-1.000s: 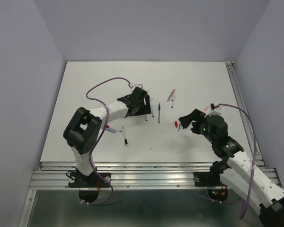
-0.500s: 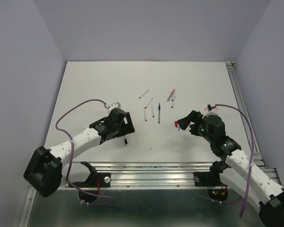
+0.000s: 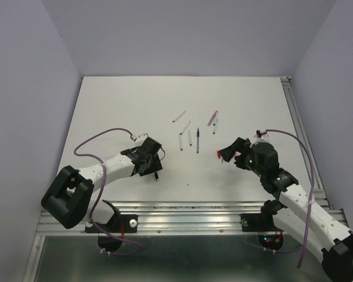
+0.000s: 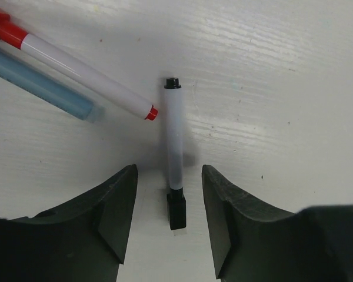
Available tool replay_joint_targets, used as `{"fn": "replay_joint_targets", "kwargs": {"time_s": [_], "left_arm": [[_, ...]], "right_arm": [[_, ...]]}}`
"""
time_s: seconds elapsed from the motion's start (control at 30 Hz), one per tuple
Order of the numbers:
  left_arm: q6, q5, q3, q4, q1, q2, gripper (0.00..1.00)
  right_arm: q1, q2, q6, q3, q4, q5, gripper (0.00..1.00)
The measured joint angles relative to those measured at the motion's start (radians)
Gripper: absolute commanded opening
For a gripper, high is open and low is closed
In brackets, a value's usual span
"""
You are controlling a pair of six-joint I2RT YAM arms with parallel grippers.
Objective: Open the pen caps
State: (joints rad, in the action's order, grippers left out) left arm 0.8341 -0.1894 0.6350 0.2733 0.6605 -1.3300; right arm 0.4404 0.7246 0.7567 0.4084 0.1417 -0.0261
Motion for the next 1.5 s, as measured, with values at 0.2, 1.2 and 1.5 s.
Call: {"fn": "replay_joint_targets", "kwargs": {"time_s": [0.2,1.2,1.5], "left_arm": [[0.025,-0.041,0.014,-0.023,0.000,-0.037,0.46],[0.084,0.029,0.059,-0.122,0.130,0.126,0.00],[0.229,-0.026,0.061,-0.161,0.288,0.159,0.00]], "right_arm": [[0.000,0.000,0.003,0.000,0.000,0.000,1.00],[0.016,0.117,-0.003,-0.064,-0.288,0.397,1.00],[0.264,0.352,0.032,-0.072,-0.535,0.453,0.98]]}}
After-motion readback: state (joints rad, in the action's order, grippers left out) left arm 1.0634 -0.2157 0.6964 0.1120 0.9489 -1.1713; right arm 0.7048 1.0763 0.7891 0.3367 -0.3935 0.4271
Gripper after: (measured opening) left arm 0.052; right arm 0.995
